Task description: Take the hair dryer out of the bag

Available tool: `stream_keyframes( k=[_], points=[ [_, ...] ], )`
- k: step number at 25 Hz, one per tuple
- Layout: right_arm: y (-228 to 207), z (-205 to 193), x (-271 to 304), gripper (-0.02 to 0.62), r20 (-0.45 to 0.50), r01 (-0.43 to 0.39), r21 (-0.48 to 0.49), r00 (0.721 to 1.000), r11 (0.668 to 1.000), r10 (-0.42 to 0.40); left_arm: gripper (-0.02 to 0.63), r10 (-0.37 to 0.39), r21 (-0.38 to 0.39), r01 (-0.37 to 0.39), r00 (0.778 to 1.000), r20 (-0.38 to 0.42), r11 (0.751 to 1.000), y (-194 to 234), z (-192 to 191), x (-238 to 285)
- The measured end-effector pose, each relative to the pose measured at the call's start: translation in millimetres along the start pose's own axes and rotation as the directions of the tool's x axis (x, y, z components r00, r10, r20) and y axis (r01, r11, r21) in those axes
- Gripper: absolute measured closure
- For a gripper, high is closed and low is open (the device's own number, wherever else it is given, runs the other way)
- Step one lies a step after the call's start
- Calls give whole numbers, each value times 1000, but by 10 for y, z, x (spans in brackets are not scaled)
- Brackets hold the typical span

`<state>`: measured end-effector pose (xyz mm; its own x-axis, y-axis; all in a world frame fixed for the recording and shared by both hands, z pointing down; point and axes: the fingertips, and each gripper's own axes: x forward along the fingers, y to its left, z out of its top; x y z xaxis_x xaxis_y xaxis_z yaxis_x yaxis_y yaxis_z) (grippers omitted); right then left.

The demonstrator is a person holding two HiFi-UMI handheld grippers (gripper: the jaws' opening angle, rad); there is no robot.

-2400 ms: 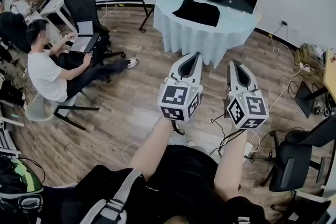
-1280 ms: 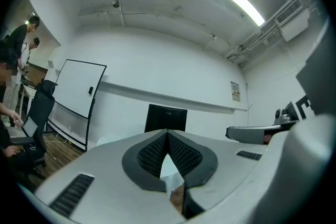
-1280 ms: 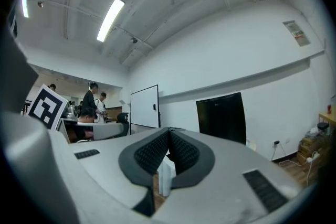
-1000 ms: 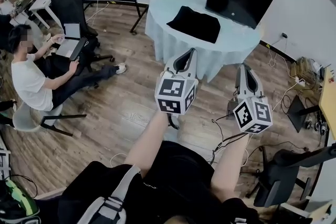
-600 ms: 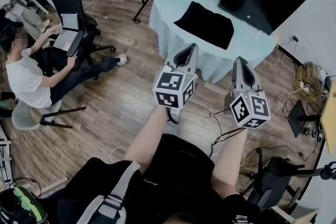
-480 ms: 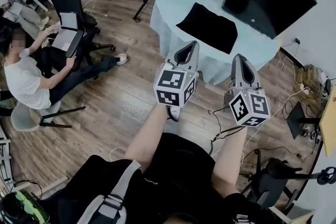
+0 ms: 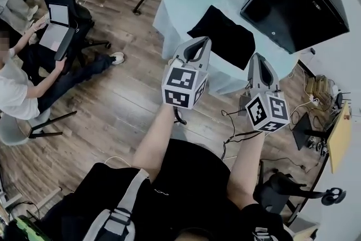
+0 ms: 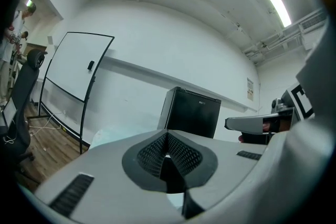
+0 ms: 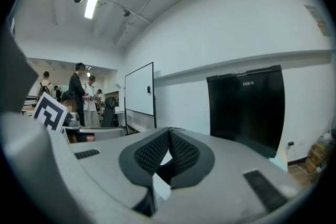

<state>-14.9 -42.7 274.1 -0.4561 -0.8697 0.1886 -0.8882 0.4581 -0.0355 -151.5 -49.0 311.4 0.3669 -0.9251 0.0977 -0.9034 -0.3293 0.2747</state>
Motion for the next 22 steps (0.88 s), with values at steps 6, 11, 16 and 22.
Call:
stream_keyframes(
  k=[6, 11, 16, 22],
  points=[
    [-99, -56, 121, 591, -17, 22, -11, 1000, 1000, -22, 581, -37, 25, 37, 999, -17, 999, -8, -83, 134],
    [-170, -40, 149, 591, -1, 36, -3, 999, 999, -36, 581, -120, 69, 124, 991, -56, 990, -112, -130, 262],
    [-463, -59, 59, 591, -4, 84, 14, 996, 996, -84, 542, -172, 105, 182, 981, -93, 978, -300, -177, 525],
    [-929, -264, 152, 591, -40, 136, 62, 990, 989, -134, 478, -179, 175, 215, 962, -205, 961, -383, -470, 982]
  ],
)
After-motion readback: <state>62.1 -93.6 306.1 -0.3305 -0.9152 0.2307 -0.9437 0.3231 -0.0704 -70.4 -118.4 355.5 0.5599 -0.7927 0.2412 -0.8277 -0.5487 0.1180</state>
